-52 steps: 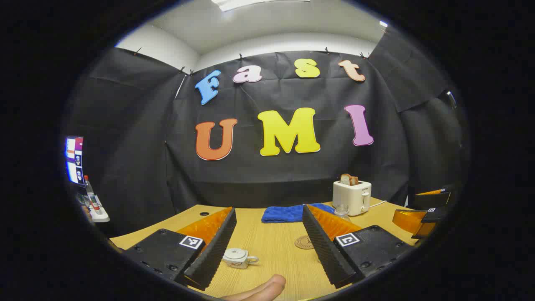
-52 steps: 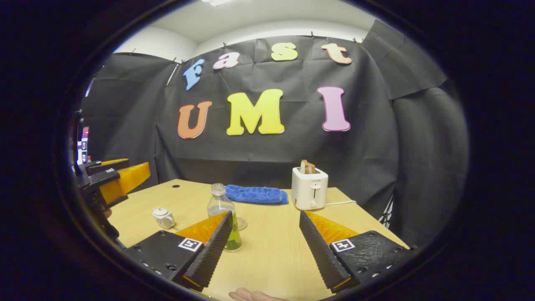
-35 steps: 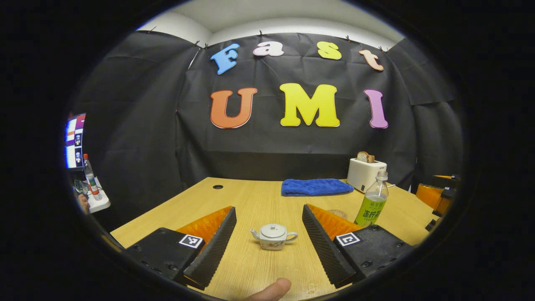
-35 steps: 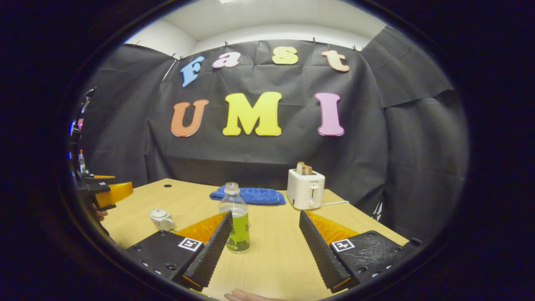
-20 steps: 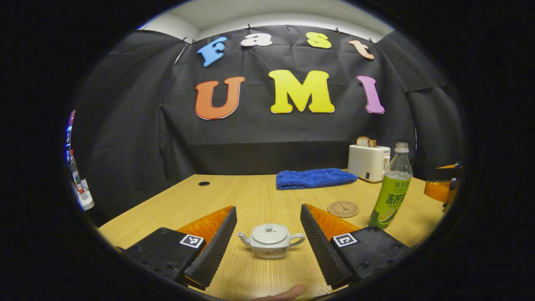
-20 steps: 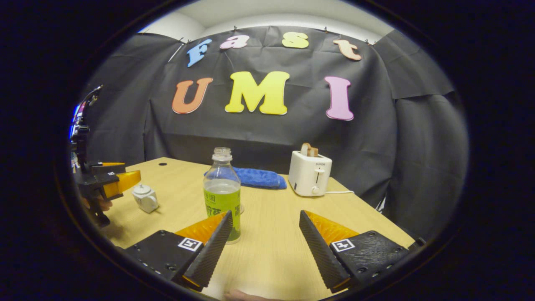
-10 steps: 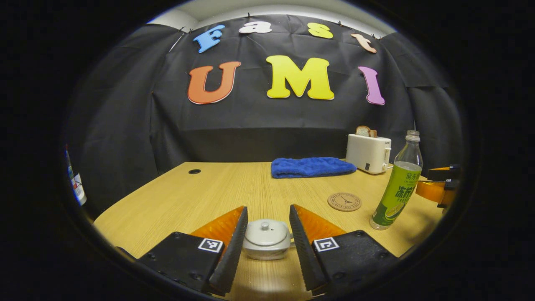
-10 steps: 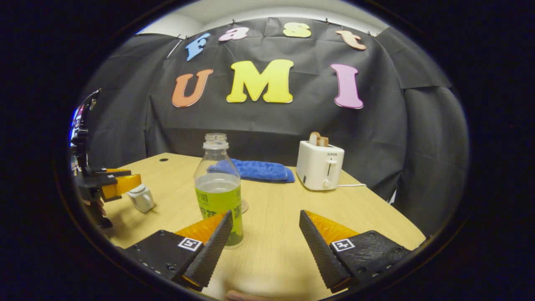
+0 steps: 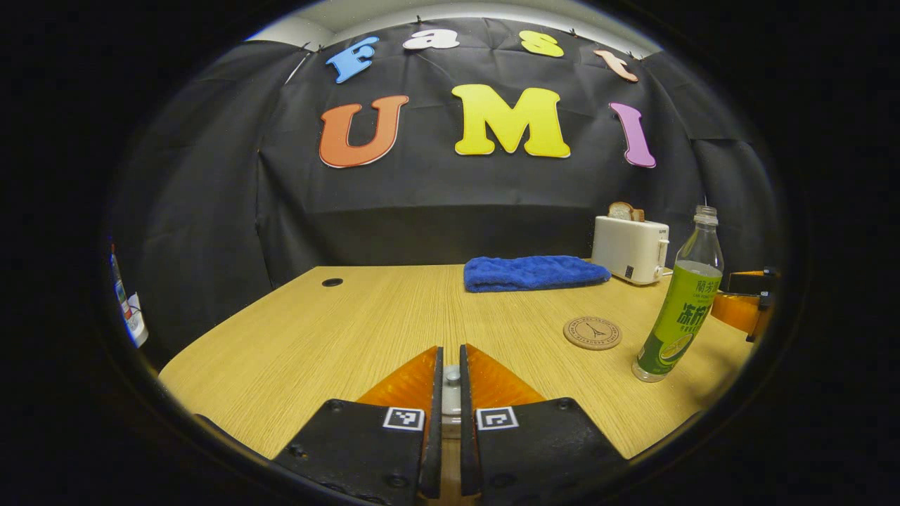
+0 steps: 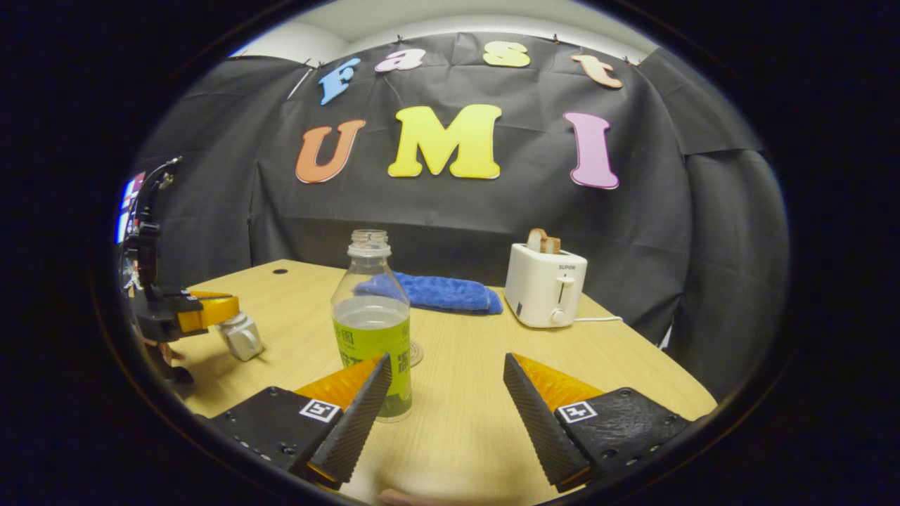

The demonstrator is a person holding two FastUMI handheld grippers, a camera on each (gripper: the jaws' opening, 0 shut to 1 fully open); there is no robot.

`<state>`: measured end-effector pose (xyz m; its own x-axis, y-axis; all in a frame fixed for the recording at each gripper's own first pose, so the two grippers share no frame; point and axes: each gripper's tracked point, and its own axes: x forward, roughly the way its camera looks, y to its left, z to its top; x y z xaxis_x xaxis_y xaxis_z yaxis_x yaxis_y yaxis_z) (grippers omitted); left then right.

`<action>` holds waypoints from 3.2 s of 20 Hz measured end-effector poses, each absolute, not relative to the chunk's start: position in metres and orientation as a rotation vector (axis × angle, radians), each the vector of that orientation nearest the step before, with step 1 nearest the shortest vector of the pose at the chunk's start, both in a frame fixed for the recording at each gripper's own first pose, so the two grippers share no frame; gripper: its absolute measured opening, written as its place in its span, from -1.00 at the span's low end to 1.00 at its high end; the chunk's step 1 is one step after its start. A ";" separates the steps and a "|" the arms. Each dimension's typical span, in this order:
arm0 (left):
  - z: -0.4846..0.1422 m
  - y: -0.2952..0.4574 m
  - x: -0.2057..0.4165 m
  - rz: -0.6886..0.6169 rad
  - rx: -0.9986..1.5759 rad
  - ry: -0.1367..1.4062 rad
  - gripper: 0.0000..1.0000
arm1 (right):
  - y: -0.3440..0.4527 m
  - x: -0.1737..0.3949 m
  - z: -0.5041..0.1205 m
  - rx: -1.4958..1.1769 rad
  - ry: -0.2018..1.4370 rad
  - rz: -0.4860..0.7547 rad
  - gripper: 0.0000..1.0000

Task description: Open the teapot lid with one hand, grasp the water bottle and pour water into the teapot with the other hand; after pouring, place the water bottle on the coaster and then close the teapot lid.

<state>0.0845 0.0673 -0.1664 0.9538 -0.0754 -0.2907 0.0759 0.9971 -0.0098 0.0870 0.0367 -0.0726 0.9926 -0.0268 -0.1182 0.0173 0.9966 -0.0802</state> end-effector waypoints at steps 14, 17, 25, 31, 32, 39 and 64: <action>-0.126 0.077 0.068 -0.064 0.006 0.234 -0.87 | 0.072 0.079 -0.064 -0.047 0.082 0.066 0.92; -0.114 0.082 0.059 -0.065 -0.002 0.223 -0.87 | 0.087 0.088 -0.064 -0.028 0.080 0.089 0.92; -0.101 0.103 0.034 -0.048 -0.008 0.205 -0.86 | 0.105 0.118 -0.079 0.013 0.120 0.079 0.92; -0.101 0.118 0.016 -0.052 -0.020 0.208 -0.87 | 0.106 0.125 -0.085 0.034 0.142 0.017 0.53; -0.101 0.120 0.012 -0.053 -0.022 0.208 -0.86 | 0.106 0.124 -0.085 0.026 0.149 0.007 0.52; -0.103 0.135 0.001 -0.070 -0.034 0.197 -0.86 | 0.127 0.110 -0.069 -0.098 0.145 -0.022 0.46; -0.138 0.155 -0.018 -0.120 0.015 0.172 -0.86 | 0.213 0.126 -0.079 -1.105 0.140 -0.129 0.47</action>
